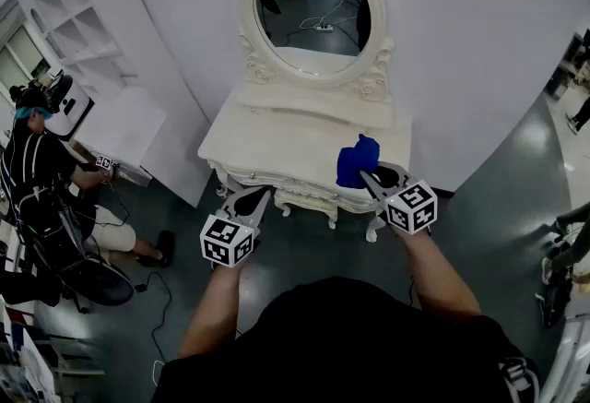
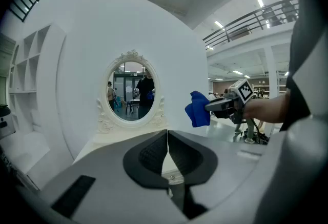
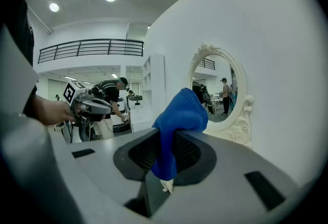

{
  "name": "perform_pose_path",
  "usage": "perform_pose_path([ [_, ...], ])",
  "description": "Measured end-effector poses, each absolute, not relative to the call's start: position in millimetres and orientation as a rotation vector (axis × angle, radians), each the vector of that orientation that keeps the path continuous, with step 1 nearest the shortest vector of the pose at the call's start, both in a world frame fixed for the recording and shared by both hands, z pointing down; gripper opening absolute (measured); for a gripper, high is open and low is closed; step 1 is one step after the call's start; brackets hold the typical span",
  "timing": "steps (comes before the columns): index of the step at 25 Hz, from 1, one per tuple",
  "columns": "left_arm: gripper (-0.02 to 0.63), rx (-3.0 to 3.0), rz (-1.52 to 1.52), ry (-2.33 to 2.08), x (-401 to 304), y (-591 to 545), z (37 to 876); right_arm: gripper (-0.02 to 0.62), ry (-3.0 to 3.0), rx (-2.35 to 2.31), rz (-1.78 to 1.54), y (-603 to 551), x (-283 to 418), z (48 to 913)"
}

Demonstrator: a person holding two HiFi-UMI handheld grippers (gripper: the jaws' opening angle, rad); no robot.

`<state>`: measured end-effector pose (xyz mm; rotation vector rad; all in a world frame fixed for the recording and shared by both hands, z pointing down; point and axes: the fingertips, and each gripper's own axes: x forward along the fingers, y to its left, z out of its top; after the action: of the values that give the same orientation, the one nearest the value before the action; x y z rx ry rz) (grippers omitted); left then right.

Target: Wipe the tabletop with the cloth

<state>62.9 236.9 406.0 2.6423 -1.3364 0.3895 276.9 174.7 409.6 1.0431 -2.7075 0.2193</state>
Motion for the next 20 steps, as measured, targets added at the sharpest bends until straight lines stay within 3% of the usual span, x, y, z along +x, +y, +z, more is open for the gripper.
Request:
perform_pose_path([
  [11,0.014,2.616,0.41,-1.335,78,219,419,0.055,-2.738,1.017,0.276,149,289,421],
  [20,0.014,2.592,0.394,-1.369,43,197,423,0.055,-2.728,0.981,0.279,124,256,429],
])
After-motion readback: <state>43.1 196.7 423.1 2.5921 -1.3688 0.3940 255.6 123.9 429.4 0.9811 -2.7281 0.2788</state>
